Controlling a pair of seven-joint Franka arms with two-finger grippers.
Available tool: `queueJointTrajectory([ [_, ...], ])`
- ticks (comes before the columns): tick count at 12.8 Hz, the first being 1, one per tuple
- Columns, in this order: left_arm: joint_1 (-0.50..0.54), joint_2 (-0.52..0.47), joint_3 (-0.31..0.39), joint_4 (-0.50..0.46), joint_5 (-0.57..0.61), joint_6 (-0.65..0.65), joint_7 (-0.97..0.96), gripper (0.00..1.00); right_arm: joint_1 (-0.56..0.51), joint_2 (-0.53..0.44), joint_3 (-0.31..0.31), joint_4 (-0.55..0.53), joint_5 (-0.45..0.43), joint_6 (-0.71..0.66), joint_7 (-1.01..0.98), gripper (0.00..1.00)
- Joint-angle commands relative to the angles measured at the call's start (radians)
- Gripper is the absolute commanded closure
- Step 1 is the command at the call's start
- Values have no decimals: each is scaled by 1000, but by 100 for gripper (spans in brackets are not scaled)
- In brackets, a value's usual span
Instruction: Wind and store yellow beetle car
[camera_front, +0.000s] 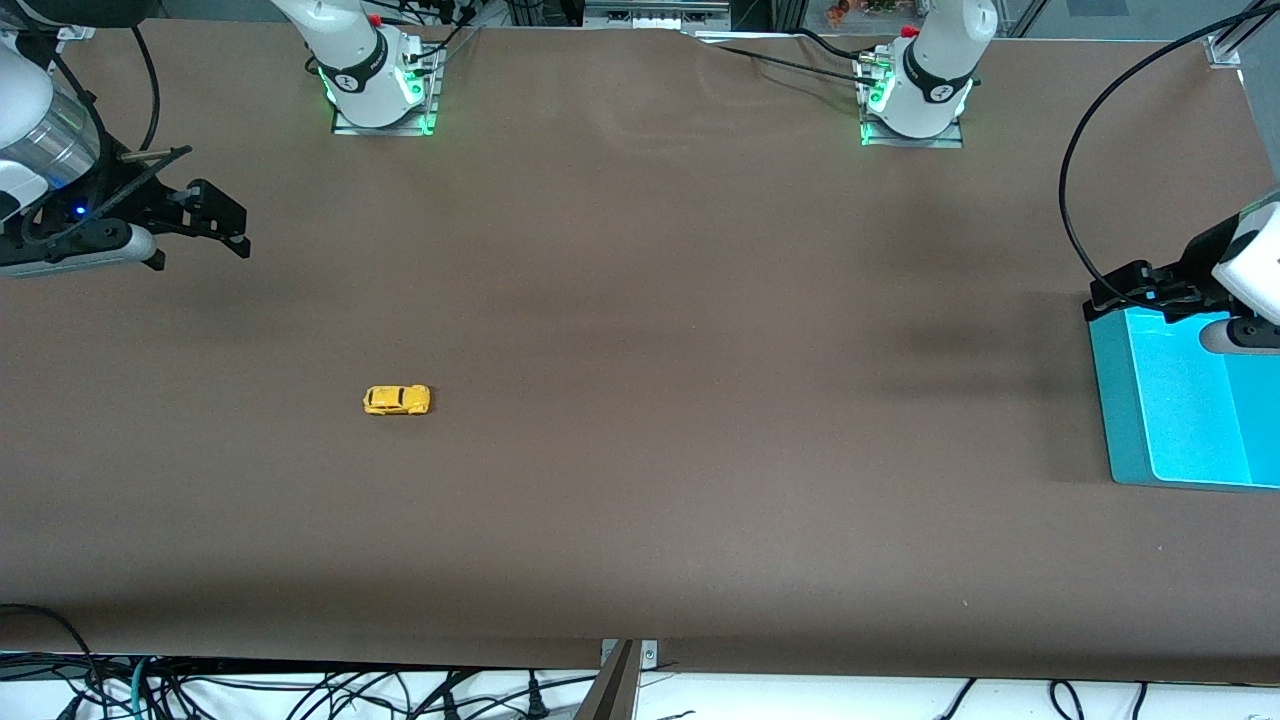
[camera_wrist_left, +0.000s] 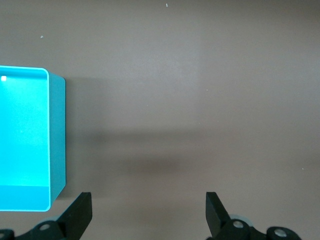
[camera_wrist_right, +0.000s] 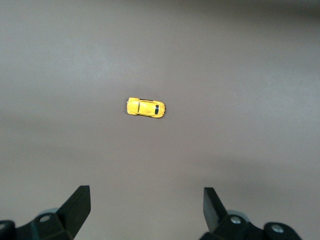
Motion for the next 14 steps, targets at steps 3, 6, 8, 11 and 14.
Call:
queueJointTrajectory([
  [3,4,11,2,29,-16,-16,18,0,-4,-7,-2,6,22,-31,-5,0],
  [6,4,11,2,29,-17,-16,18,0,-4,-7,-2,6,22,-25,-6,0],
  [8,4,11,2,29,-17,-16,18,0,-4,-7,-2,0,22,-29,-6,0],
  [11,4,11,2,29,-17,-16,18,0,-4,-7,-5,-2,22,-31,-6,0],
  [14,4,11,2,29,-16,-16,18,0,-4,-9,-5,-9,22,-29,-6,0],
])
